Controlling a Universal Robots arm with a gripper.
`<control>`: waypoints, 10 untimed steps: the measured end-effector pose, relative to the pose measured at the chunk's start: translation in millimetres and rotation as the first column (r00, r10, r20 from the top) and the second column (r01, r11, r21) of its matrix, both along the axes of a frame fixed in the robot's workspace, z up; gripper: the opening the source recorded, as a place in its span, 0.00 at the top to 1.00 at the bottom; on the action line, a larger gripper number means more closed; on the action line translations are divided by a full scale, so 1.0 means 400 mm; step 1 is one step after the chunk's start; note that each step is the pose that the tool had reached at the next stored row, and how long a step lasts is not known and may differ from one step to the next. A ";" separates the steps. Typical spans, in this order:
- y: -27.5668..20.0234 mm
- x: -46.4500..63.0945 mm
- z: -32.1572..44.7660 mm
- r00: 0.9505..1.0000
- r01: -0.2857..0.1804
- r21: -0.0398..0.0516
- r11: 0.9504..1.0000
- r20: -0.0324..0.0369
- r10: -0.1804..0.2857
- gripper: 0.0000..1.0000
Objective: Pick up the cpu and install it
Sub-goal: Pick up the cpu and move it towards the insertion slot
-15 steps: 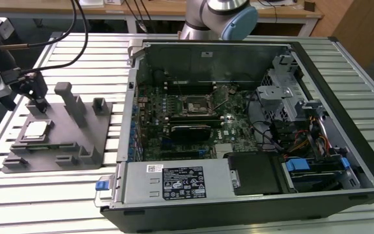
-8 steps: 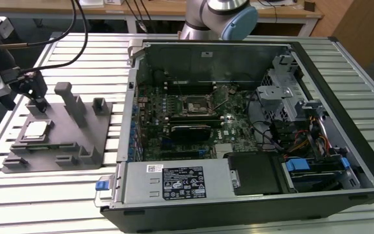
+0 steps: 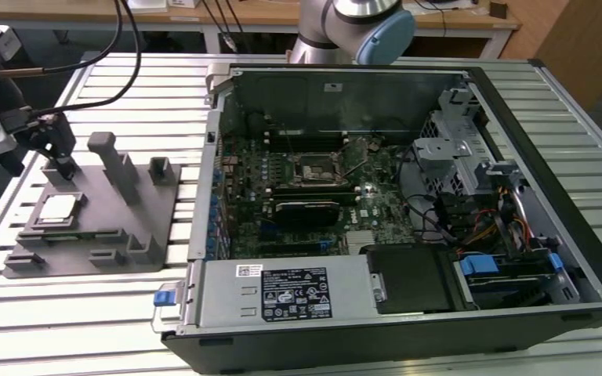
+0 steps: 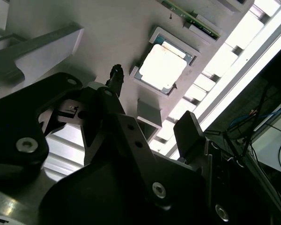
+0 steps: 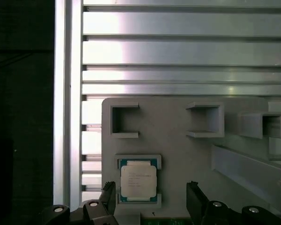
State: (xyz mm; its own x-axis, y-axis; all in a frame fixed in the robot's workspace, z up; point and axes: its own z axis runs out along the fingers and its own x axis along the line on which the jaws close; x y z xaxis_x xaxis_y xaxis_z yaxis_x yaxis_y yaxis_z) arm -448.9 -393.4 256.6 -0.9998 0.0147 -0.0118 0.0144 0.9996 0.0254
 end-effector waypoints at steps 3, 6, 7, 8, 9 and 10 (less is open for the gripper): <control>0.000 0.000 0.002 1.000 0.000 0.000 1.000 0.000 0.000 0.30; 0.000 0.000 0.003 1.000 0.000 0.000 1.000 0.000 0.000 0.30; 0.000 0.000 0.004 1.000 0.000 0.000 1.000 0.000 0.000 0.30; 0.000 0.000 0.005 1.000 0.000 0.000 1.000 0.000 0.000 0.30; 0.000 0.000 0.005 1.000 0.000 0.000 1.000 0.000 0.000 0.30; 0.000 0.000 0.006 1.000 0.000 0.000 1.000 0.000 0.000 0.30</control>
